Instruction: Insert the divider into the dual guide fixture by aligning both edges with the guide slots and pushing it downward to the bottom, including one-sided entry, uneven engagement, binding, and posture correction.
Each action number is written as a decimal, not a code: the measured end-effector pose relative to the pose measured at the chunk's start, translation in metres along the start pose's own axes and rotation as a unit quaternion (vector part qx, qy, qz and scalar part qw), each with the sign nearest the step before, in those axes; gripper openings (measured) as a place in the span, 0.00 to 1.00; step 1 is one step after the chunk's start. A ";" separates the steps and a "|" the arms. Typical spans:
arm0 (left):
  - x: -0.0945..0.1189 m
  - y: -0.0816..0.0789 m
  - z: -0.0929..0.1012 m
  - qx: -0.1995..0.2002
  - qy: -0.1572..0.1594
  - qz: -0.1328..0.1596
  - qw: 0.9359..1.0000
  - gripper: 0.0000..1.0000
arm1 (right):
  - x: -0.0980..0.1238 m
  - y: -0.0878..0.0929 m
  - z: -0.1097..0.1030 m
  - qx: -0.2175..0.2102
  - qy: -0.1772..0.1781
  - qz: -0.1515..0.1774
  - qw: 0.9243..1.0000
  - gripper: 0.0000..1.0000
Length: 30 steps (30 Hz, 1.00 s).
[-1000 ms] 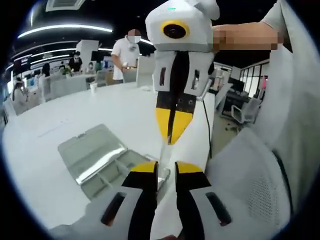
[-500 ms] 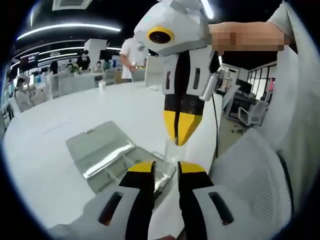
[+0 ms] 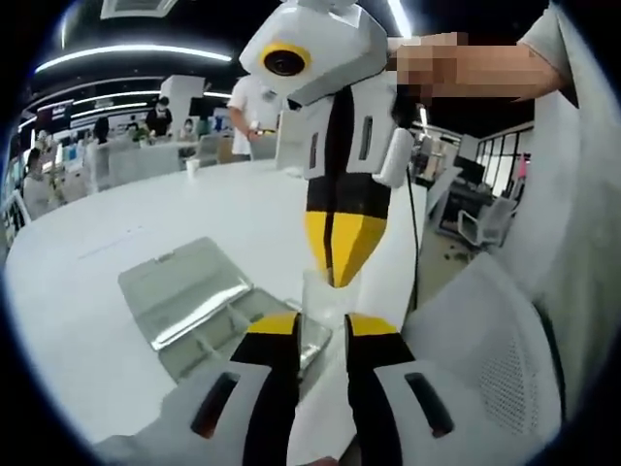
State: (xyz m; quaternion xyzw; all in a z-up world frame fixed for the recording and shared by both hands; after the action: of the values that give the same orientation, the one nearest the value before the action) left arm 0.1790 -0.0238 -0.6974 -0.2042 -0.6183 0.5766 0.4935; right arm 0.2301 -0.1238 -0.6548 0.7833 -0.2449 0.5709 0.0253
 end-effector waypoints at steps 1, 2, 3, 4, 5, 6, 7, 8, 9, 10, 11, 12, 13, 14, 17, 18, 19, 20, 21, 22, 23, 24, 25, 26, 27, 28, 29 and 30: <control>0.000 0.000 0.000 0.000 0.000 0.000 1.000 0.16 | 0.000 0.000 -0.001 0.001 -0.001 0.002 1.000 0.00; 0.000 0.000 0.000 0.000 -0.002 -0.001 1.000 0.17 | 0.000 0.000 0.000 -0.009 0.001 0.002 1.000 0.00; -0.001 0.000 0.000 0.000 -0.003 -0.001 1.000 0.17 | 0.000 -0.001 -0.001 -0.025 -0.006 0.004 1.000 0.00; -0.001 0.000 0.001 -0.001 -0.005 -0.002 1.000 0.17 | 0.001 -0.001 0.000 -0.027 -0.006 0.005 1.000 0.00; -0.002 0.000 0.001 -0.003 -0.006 -0.003 1.000 0.18 | 0.001 -0.001 0.000 -0.027 -0.003 0.005 1.000 0.00; -0.002 0.000 0.001 -0.002 -0.007 -0.003 1.000 0.19 | 0.001 -0.001 0.001 -0.031 -0.002 0.005 1.000 0.00; -0.002 0.000 0.001 -0.002 -0.007 -0.003 1.000 0.19 | 0.001 -0.001 0.002 -0.037 -0.005 0.005 0.999 0.00; -0.003 0.000 0.001 -0.001 -0.008 -0.004 1.000 0.19 | 0.001 -0.001 0.001 -0.036 -0.004 0.006 0.999 0.00; -0.003 0.000 0.001 -0.002 -0.009 -0.005 1.000 0.19 | 0.001 -0.001 0.000 -0.037 -0.004 0.007 0.999 0.00; -0.003 0.000 0.001 -0.002 -0.009 -0.005 1.000 0.19 | 0.001 -0.001 0.000 -0.039 -0.006 0.008 0.999 0.00; -0.003 0.000 0.001 0.000 -0.009 -0.007 1.000 0.19 | 0.002 -0.001 0.000 -0.044 -0.006 0.010 0.999 0.00; -0.003 0.000 0.001 0.000 -0.010 -0.007 1.000 0.18 | 0.002 -0.001 -0.001 -0.046 -0.008 0.011 0.999 0.00; -0.003 0.001 0.001 0.001 -0.011 -0.007 1.000 0.18 | 0.002 -0.001 -0.001 -0.045 -0.007 0.012 0.999 0.00; -0.004 0.000 0.001 0.001 -0.012 -0.007 1.000 0.18 | 0.002 -0.002 -0.001 -0.045 -0.007 0.013 0.999 0.00; -0.004 0.000 0.000 0.006 -0.012 -0.005 1.000 0.18 | 0.003 -0.002 -0.002 -0.048 -0.008 0.016 0.999 0.00; -0.004 0.000 0.000 0.006 -0.011 -0.006 1.000 0.18 | 0.003 -0.002 -0.002 -0.049 -0.010 0.016 0.999 0.00; -0.004 0.001 0.000 0.005 -0.010 -0.006 1.000 0.19 | 0.003 -0.001 -0.002 -0.049 -0.010 0.016 0.999 0.00; -0.004 0.001 0.000 0.006 -0.008 -0.006 1.000 0.19 | 0.003 -0.001 -0.002 -0.047 -0.011 0.016 0.999 0.00; -0.004 0.001 0.000 0.008 -0.007 -0.006 1.000 0.19 | 0.003 -0.001 -0.002 -0.044 -0.009 0.016 0.999 0.00; -0.004 0.001 0.000 0.009 -0.007 -0.005 1.000 0.19 | 0.003 -0.001 -0.003 -0.040 -0.008 0.016 0.999 0.00; -0.004 0.001 -0.001 0.010 -0.007 -0.004 1.000 0.20 | 0.003 -0.001 -0.003 -0.038 -0.007 0.016 0.999 0.00; -0.004 0.000 -0.001 0.008 -0.010 -0.003 1.000 0.21 | 0.003 -0.002 -0.001 -0.036 -0.004 0.018 0.999 0.00; -0.004 0.000 -0.002 0.007 -0.012 -0.002 1.000 0.22 | 0.004 -0.002 0.000 -0.030 0.002 0.018 0.999 0.00; -0.003 0.000 -0.003 0.010 -0.015 -0.002 1.000 0.27 | 0.004 -0.002 0.001 -0.030 0.004 0.016 0.999 0.00; -0.003 0.001 -0.003 0.011 -0.016 -0.005 1.000 0.30 | 0.004 -0.002 0.002 -0.026 0.007 0.015 1.000 0.00; -0.002 0.001 -0.004 0.004 -0.017 -0.005 1.000 0.31 | 0.004 0.000 0.005 -0.020 0.016 0.009 1.000 0.00; -0.001 0.001 -0.004 0.002 -0.017 -0.005 1.000 0.30 | 0.003 0.000 0.006 -0.014 0.020 0.008 1.000 0.00; 0.000 0.001 -0.005 0.003 -0.018 -0.006 1.000 0.30 | 0.002 0.002 0.007 -0.011 0.027 0.003 1.000 0.00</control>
State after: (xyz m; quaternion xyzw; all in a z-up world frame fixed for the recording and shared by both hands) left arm 0.1826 -0.0214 -0.6996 -0.1886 -0.6263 0.5796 0.4861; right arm 0.2366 -0.1283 -0.6555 0.7666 -0.2528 0.5890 0.0388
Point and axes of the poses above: the point that each gripper's makers call its tool centre point, and the gripper's own axes: x roughly backward along the fingers, z roughly to its right, y roughly out of its underside, the point moved 8 cm from there along x, roughly backward along the fingers, and after that the axes turned 1 degree about -y, right-handed, at the moved point
